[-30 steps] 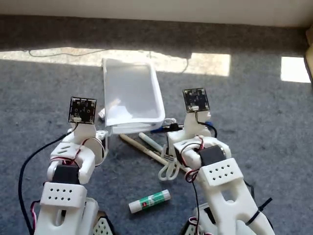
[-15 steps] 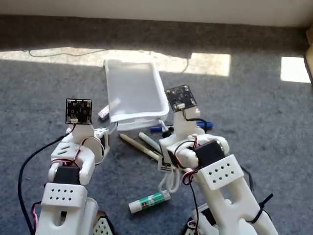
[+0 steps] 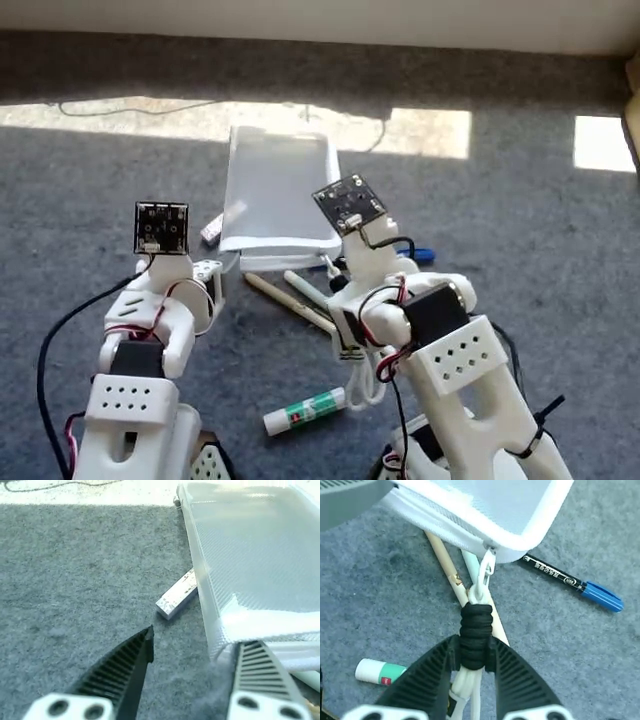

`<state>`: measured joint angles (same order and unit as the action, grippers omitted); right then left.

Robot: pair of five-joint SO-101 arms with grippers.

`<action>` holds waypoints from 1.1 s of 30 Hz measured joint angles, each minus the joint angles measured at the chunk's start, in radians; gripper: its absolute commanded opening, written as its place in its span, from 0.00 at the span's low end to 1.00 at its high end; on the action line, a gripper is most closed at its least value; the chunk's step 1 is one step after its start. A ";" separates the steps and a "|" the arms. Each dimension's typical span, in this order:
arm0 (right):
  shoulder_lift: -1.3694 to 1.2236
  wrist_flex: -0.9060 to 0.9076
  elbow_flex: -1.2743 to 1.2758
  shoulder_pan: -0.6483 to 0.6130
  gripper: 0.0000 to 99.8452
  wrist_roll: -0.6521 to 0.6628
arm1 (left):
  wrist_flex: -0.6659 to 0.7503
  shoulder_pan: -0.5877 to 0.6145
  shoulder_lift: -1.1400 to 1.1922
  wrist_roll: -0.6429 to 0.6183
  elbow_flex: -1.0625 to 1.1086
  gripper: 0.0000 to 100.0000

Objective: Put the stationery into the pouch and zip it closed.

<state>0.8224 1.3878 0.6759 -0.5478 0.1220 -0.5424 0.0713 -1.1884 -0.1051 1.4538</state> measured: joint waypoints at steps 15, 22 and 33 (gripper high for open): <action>0.301 0.037 0.000 -0.098 0.01 0.006 | 0.164 -0.002 -0.002 0.031 0.066 0.00; 0.292 0.037 0.000 -0.100 0.07 0.006 | -0.086 -0.003 -0.002 0.066 -0.092 0.01; 0.278 -0.017 0.049 0.006 0.16 0.006 | -0.304 0.017 -0.002 0.069 -0.241 0.01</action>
<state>1.1001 1.3709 0.7250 -0.5416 0.1281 -0.8462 0.0882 -1.1899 -0.0361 1.2129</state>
